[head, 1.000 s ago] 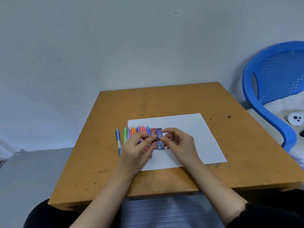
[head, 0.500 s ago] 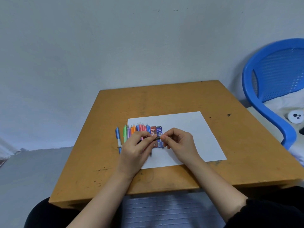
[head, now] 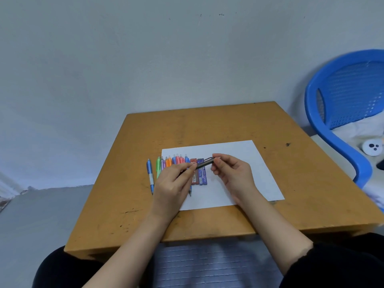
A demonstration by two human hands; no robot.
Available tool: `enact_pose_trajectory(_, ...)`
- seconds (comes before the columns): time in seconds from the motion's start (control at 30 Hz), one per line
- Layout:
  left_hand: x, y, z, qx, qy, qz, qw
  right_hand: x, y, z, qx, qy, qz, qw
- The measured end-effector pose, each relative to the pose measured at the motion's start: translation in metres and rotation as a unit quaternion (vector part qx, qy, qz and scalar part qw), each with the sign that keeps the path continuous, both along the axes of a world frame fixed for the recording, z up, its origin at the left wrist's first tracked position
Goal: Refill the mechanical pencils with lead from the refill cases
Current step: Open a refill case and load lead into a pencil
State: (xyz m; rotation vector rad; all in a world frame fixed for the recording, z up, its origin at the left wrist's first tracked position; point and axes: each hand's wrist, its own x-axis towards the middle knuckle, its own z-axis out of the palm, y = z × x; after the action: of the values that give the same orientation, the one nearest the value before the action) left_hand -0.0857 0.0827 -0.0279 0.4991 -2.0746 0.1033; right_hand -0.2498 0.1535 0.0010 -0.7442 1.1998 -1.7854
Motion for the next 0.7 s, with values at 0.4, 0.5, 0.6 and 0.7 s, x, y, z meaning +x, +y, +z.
enact_pose_trajectory(0.4,-0.014,0.019,0.023,0.412,0.064,-0.149,0.897,-0.015,-0.02,0.025,-0.037,-0.214,0.021,0.976)
enact_pose_trajectory(0.5,-0.018,0.021,0.028,0.642,0.108,-0.226,0.724,-0.021,-0.038,0.038,-0.065,-0.271,0.004,0.96)
enact_pose_trajectory(0.6,-0.019,0.018,0.027,0.795,0.226,-0.271,0.493,-0.023,-0.055,0.045,-0.081,-0.315,0.02,0.945)
enact_pose_trajectory(0.7,-0.012,0.009,0.033,0.84,0.256,-0.318,0.357,-0.025,-0.065,0.041,-0.074,-0.36,0.044,0.929)
